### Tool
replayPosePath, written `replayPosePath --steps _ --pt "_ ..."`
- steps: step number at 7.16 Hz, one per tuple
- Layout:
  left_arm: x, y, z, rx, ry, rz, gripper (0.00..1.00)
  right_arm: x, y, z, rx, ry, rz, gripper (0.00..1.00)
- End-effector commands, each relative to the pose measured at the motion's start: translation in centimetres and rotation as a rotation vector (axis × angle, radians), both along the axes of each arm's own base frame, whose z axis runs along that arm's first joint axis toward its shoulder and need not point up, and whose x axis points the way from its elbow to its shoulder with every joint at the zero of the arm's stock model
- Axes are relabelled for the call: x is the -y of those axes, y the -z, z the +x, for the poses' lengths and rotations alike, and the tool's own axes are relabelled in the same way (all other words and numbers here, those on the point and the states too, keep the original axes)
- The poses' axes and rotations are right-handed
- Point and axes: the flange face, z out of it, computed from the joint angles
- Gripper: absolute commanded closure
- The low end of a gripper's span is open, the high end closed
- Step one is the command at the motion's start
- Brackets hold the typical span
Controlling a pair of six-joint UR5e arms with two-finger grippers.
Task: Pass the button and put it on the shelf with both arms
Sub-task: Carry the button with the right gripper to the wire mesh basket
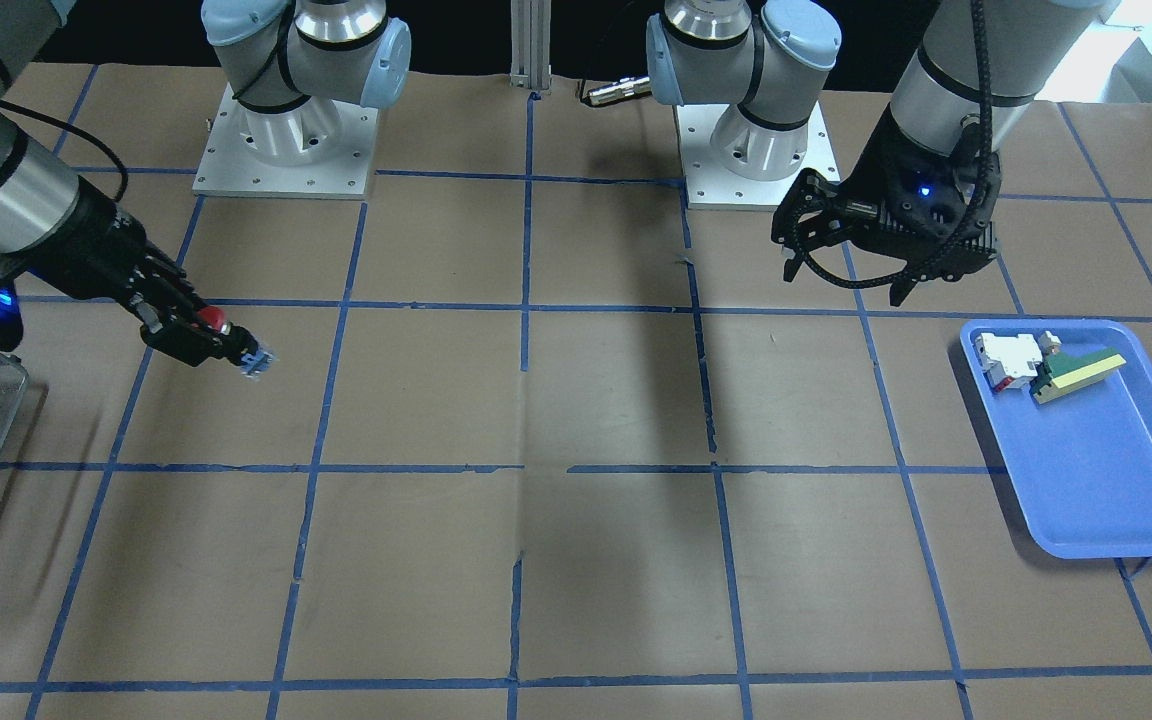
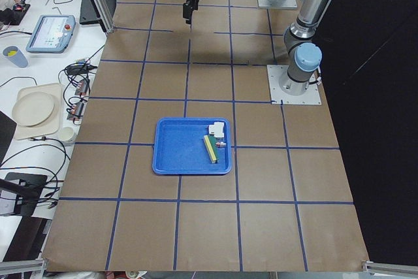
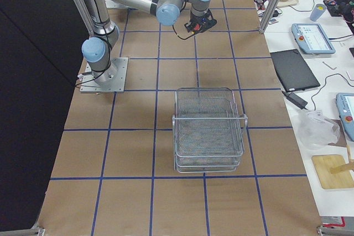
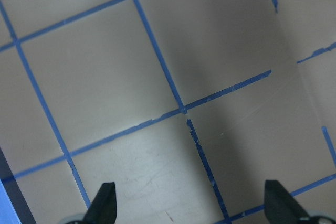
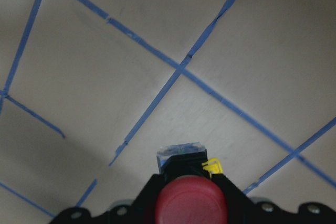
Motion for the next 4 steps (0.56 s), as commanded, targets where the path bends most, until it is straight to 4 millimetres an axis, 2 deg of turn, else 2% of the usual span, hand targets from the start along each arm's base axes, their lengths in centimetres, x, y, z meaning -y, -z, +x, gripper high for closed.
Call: replayPosePath --steps 1,2,4 --pt "-1.0 0.7 0.0 0.005 -0.198 0.043 0.0 -0.4 -2.1 -6.6 -0.223 -0.242 0.015 0.97" --pt "-0.5 1.2 0.1 0.001 -0.284 0.052 0.0 -0.9 -2.4 -9.6 -0.289 -0.34 0.026 0.97" --pt "-0.6 1.2 0.0 -0.006 -0.299 0.053 0.0 -0.2 -6.3 -14.1 -0.362 -0.433 -0.028 0.97"
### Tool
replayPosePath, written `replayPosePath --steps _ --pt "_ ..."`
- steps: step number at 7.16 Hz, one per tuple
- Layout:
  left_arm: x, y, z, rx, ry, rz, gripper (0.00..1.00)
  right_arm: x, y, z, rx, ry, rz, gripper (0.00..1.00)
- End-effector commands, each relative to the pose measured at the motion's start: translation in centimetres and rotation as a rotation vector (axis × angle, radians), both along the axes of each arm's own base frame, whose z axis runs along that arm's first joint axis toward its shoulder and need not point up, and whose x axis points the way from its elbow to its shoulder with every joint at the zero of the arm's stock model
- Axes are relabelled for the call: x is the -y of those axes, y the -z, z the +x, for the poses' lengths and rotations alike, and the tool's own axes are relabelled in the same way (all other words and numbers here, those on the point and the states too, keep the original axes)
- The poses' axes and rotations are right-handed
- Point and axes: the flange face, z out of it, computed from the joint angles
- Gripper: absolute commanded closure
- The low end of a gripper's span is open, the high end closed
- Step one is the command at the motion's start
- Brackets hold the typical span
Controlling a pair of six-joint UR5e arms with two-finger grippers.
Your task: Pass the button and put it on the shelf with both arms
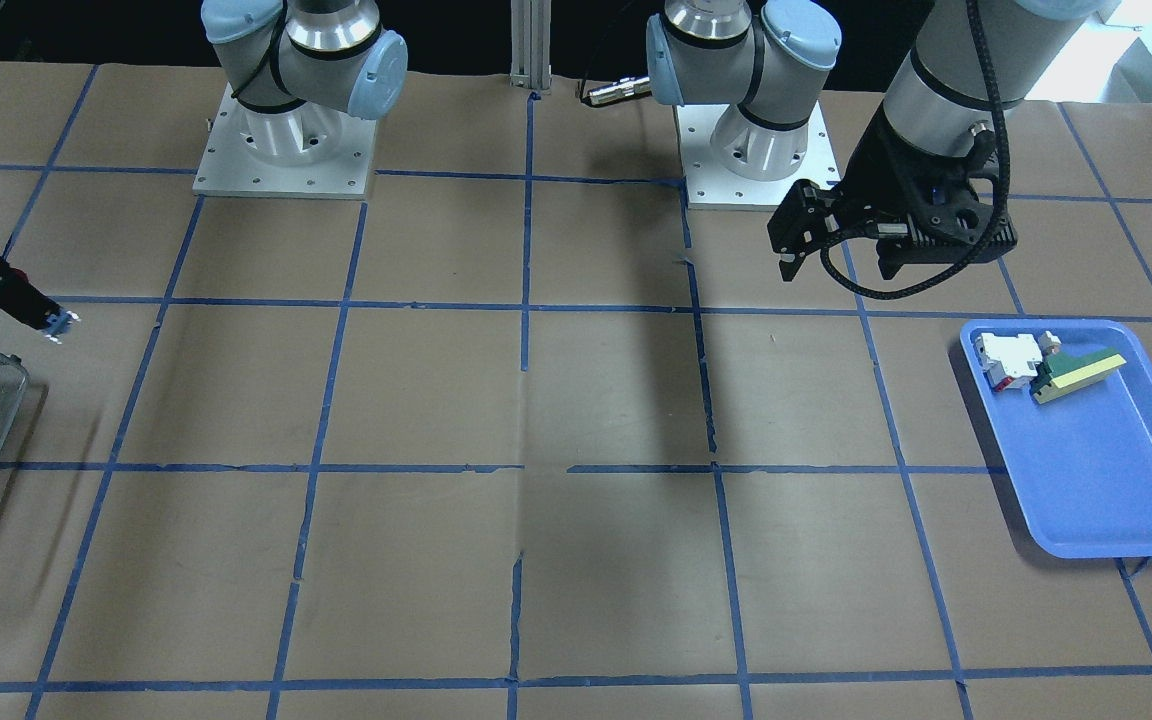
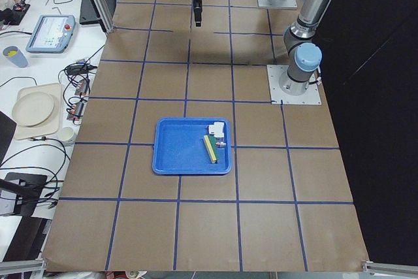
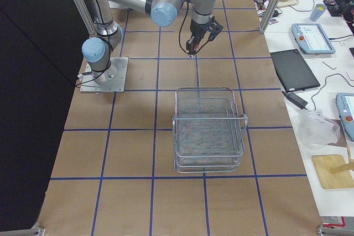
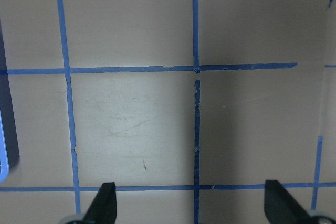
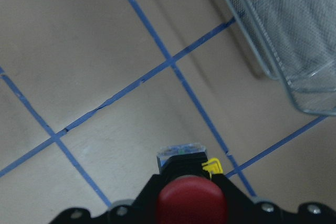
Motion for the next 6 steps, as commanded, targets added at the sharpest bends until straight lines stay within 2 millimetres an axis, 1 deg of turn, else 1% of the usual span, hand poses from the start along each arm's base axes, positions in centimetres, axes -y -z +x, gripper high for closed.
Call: replayPosePath --steps 1,2,3,4,5,6 --pt "-0.4 0.2 0.0 0.009 -0.017 0.008 0.0 1.6 -2.2 -3.8 -0.066 -0.15 -0.013 0.97" --pt "-0.9 0.3 -0.6 0.006 -0.007 0.019 0.0 2.7 -2.0 -4.9 -0.081 -0.252 -0.029 0.97" --pt "-0.9 0.3 -0.5 0.008 -0.007 0.011 0.0 2.7 -1.6 -7.5 -0.088 -0.254 -0.046 0.97" --pt "-0.7 0.4 -0.5 0.007 -0.007 0.01 0.0 3.8 -0.8 -8.9 -0.101 -0.29 -0.057 0.97" --pt "-0.5 0.1 -0.5 0.01 -0.008 0.004 0.0 4.2 -1.1 -9.9 -0.132 -0.344 -0.09 0.97" --pt "-0.5 0.2 -0.5 0.012 -0.008 0.01 0.0 4.3 -0.7 -10.1 -0.13 -0.344 -0.09 0.97"
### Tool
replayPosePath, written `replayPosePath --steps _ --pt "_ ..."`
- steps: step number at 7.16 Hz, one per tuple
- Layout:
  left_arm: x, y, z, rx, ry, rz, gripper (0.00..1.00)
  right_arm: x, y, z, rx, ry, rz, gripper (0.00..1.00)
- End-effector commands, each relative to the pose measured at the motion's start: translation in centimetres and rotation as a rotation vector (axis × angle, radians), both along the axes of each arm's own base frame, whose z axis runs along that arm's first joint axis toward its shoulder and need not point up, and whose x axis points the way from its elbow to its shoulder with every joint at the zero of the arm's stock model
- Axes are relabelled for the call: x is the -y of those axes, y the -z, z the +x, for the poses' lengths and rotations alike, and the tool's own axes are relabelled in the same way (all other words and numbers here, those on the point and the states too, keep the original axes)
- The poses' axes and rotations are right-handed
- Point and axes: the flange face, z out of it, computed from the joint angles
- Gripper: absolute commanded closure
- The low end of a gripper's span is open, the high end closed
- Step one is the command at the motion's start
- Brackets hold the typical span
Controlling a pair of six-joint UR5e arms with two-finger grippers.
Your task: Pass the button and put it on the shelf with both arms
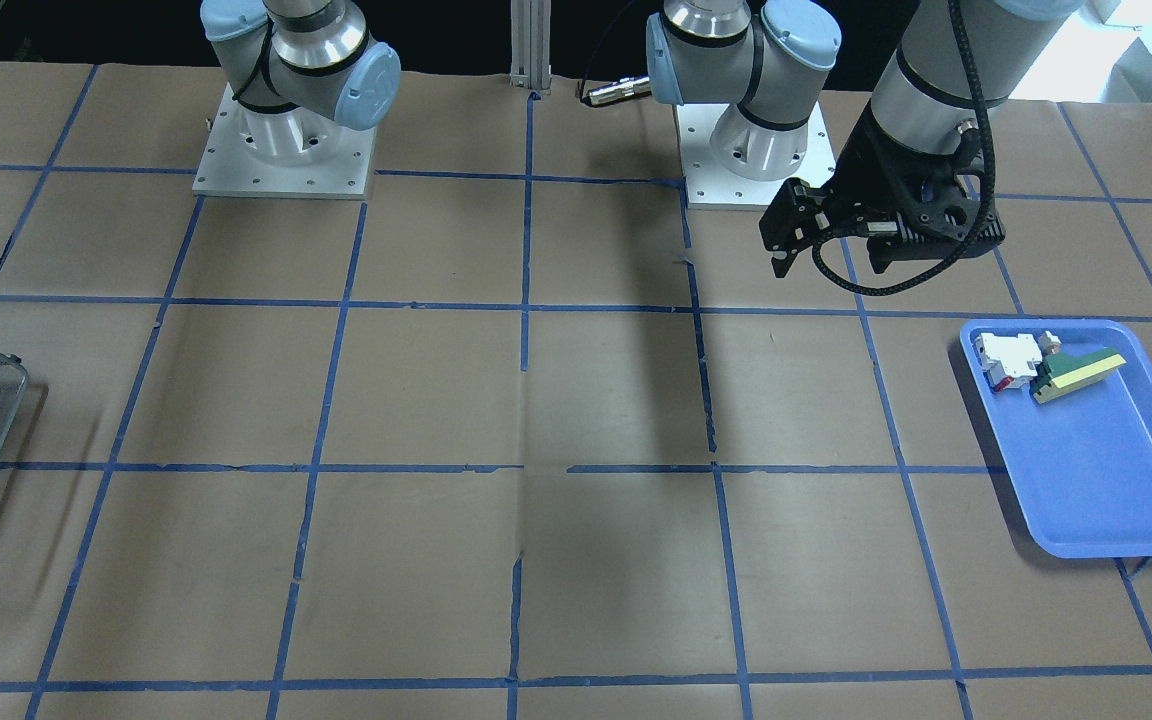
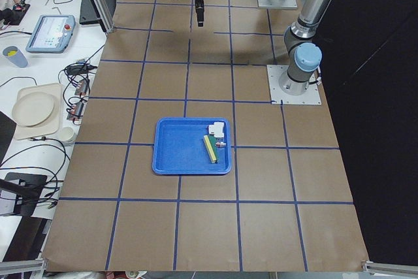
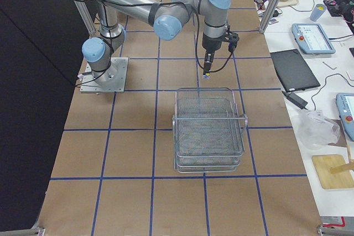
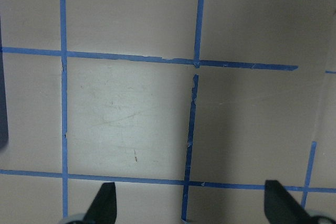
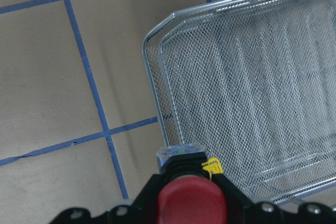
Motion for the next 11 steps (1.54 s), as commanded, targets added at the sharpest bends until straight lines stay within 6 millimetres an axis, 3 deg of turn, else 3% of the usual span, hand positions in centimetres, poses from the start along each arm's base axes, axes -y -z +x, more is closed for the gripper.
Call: replayPosePath --steps 1,3,4,9,11 --pt "0.5 0.1 0.1 0.003 0.0 0.004 0.0 0.8 0.9 -1.3 -0.017 -0.022 -0.017 0.97" --pt "0.6 0.0 0.3 0.011 -0.003 0.002 0.0 1.2 3.5 -5.9 -0.013 -0.018 -0.021 0.97" --pt "0.6 0.0 0.3 0.011 -0.003 0.002 0.0 1.7 4.9 -6.5 0.007 -0.028 -0.015 0.96" --pt "0.7 0.2 0.3 0.011 -0.005 0.005 0.0 2.1 7.0 -6.9 0.032 -0.024 0.007 0.92" --pt "0.8 0.2 0.4 0.011 -0.006 0.003 0.0 1.7 7.9 -7.1 0.042 -0.007 0.036 0.74"
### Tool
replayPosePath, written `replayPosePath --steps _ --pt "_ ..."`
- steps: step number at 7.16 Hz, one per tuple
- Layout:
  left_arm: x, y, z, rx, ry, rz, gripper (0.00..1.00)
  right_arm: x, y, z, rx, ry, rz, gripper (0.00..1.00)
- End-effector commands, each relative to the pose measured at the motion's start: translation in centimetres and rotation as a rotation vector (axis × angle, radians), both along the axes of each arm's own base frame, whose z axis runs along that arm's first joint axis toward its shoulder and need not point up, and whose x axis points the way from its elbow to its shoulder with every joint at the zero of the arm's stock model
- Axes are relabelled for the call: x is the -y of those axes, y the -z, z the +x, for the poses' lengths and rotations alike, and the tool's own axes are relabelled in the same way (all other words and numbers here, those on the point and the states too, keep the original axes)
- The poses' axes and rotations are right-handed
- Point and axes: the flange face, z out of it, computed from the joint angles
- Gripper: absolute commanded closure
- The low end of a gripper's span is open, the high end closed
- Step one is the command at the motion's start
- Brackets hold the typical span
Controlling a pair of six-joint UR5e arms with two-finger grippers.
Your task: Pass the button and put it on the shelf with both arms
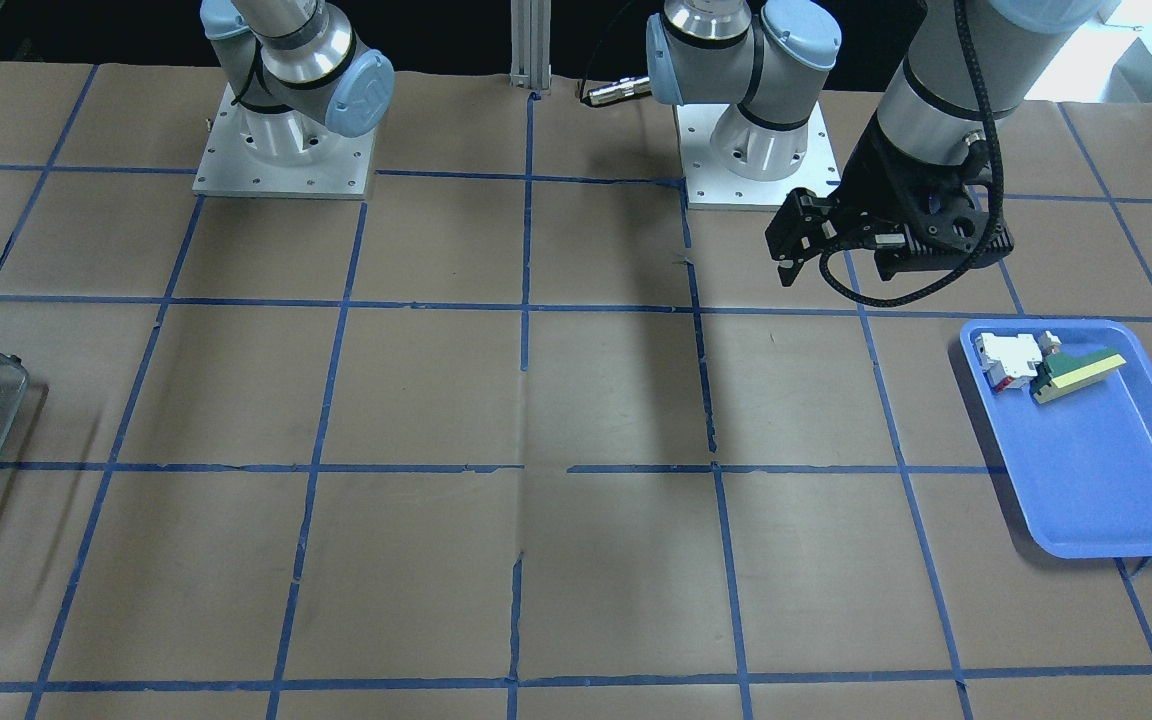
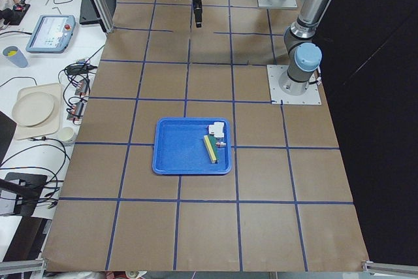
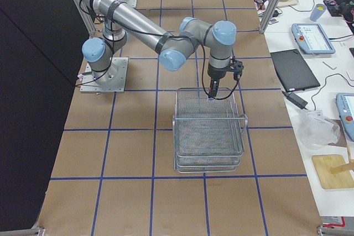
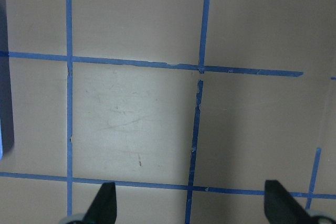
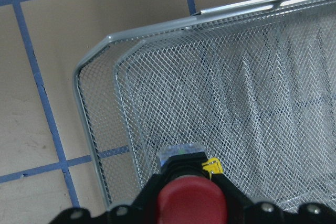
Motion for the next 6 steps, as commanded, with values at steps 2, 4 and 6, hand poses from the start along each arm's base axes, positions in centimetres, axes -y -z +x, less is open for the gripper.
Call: replayPosePath --steps 2,4,6 --pt "0.0 -0.1 0.0 0.001 -0.001 -0.001 0.0 -1.0 0.8 -1.8 0.007 0.034 0.017 0.37" --pt "-0.1 -0.4 0.2 0.004 0.001 -0.009 0.0 -1.4 0.3 -1.9 0.004 0.041 0.015 0.0" --pt "-0.1 -0.2 0.5 0.016 -0.003 -0.002 0.0 -2.8 -1.9 -0.8 0.027 0.043 0.039 0.0"
